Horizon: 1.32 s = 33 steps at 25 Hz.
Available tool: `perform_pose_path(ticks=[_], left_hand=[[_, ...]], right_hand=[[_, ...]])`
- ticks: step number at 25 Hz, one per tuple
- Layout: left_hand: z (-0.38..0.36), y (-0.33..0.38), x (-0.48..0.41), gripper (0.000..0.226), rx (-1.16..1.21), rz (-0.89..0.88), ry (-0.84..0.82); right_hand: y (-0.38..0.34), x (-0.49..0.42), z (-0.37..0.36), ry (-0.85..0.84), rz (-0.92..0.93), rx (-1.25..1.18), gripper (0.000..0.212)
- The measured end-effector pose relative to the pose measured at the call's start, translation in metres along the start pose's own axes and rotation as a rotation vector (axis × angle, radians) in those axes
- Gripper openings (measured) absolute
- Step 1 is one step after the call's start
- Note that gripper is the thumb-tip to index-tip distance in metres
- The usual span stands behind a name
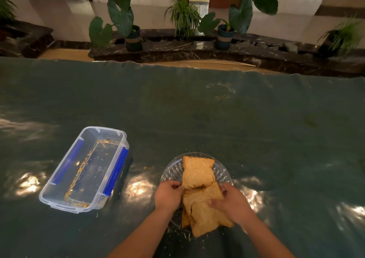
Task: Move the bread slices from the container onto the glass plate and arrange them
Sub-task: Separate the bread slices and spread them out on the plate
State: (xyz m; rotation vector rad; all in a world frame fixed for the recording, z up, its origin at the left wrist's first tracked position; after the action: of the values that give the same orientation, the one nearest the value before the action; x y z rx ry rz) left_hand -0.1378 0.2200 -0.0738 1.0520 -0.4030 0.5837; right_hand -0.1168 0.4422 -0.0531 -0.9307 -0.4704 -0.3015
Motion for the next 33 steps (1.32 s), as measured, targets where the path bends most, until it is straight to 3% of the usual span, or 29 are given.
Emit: perform_pose_path(ticks=[4,8,12,16,21,28,33], left_hand=[[-0.001,0.007,0.004,0.007,-0.043,0.013,-0.028],[-0.006,0.018,0.0,0.021,-0.188,-0.013,-0.032],[-0.008,0.016,-0.003,0.015,-0.131,0.005,0.009],[-0.006,0.014,-0.001,0.007,-0.064,-0.066,0.027],[0.002,0.016,-0.011,0.011,-0.034,-0.085,0.059],[0.001,0.021,-0.015,0.007,-0.29,-0.116,0.089],[-0.001,0.02,-0.014,0.015,-0.371,-0.113,0.093]], right_hand=[[0.005,0.003,-0.003,-0.007,-0.026,-0.103,0.039],[-0.004,-0.004,0.001,0.004,-0.016,-0.164,0.032],[-0.022,-0.032,0.014,0.14,-0.082,-0.223,0.027],[-0.031,-0.054,0.008,0.043,-0.163,-0.282,0.026],[-0.048,-0.071,0.005,0.053,0.032,-0.047,0.026],[-0.051,-0.077,0.002,0.135,0.148,0.185,0.01],[-0.046,-0.07,0.002,0.134,0.139,0.206,0.027]])
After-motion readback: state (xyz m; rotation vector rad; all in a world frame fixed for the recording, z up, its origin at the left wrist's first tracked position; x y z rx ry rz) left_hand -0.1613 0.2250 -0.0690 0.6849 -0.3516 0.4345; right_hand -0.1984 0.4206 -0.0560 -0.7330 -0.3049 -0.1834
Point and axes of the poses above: each hand's wrist, its own x-axis away from the middle knuckle, its own z-axis out of the back of the hand, y = z × x, the point moved 5 cm from there along -x, towards the middle knuckle, and after that the axes turned 1 degree about z, right-handed, at the moved point
